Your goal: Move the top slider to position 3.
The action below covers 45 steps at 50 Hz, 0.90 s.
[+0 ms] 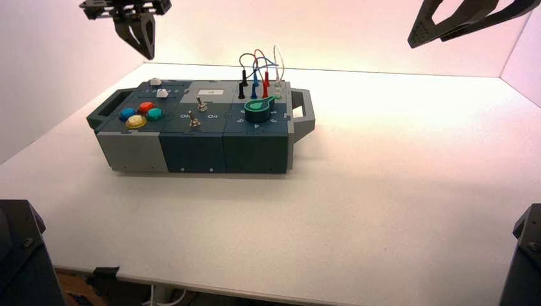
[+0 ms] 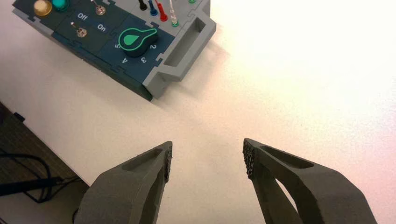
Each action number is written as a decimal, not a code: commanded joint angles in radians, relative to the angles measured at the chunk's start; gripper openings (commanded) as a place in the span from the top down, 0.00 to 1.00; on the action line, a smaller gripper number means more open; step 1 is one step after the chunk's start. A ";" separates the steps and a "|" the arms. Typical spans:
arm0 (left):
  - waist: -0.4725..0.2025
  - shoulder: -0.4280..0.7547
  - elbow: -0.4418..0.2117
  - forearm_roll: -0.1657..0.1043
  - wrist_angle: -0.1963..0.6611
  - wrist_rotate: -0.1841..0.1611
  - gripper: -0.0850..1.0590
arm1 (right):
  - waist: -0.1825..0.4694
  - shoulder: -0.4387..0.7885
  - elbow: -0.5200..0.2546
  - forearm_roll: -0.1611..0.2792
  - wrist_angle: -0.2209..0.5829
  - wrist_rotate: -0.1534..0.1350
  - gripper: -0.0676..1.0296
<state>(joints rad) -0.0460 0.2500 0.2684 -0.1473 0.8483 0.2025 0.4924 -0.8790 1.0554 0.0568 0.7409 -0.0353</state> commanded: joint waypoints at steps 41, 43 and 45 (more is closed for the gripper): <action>0.040 0.066 0.014 0.054 -0.006 0.008 0.95 | -0.002 0.003 -0.014 0.002 -0.011 0.003 0.23; 0.035 0.069 0.014 0.054 -0.009 0.006 0.95 | -0.002 0.003 -0.014 0.002 -0.011 0.005 0.23; 0.031 0.069 0.012 0.054 -0.012 0.008 0.95 | -0.002 0.003 -0.015 0.002 -0.011 0.003 0.23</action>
<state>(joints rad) -0.0031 0.3390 0.2915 -0.0951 0.8483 0.2071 0.4924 -0.8790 1.0554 0.0568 0.7394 -0.0353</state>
